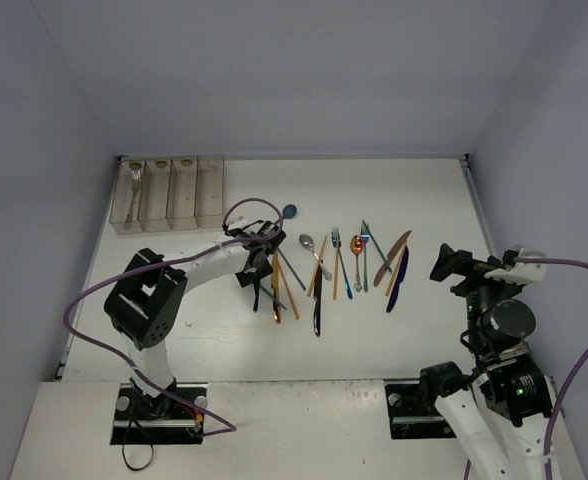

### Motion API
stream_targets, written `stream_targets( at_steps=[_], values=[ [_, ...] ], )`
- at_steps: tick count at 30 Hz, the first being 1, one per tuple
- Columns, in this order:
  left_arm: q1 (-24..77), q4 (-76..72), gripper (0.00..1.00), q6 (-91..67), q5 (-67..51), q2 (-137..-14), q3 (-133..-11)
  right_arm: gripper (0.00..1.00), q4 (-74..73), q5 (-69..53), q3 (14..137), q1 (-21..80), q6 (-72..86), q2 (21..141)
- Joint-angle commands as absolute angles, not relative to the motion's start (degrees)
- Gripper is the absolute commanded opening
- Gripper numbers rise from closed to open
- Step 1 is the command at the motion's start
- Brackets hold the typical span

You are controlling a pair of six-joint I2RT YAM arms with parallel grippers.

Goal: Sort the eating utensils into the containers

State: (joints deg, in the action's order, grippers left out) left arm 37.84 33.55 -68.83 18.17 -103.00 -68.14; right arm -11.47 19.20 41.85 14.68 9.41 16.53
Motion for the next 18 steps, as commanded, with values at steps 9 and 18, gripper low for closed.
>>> stream_targets(
  at_steps=[9, 18],
  values=[
    [36.0, 33.5, 0.28, -67.9, 18.6, -103.6, -70.1, 1.0, -8.4, 19.0, 43.4, 14.8, 9.7, 17.5],
    [35.7, 33.7, 0.1, -66.8, 19.7, -101.8, -69.5, 1.0, -8.4, 18.9, 43.4, 14.8, 9.7, 17.4]
  ],
)
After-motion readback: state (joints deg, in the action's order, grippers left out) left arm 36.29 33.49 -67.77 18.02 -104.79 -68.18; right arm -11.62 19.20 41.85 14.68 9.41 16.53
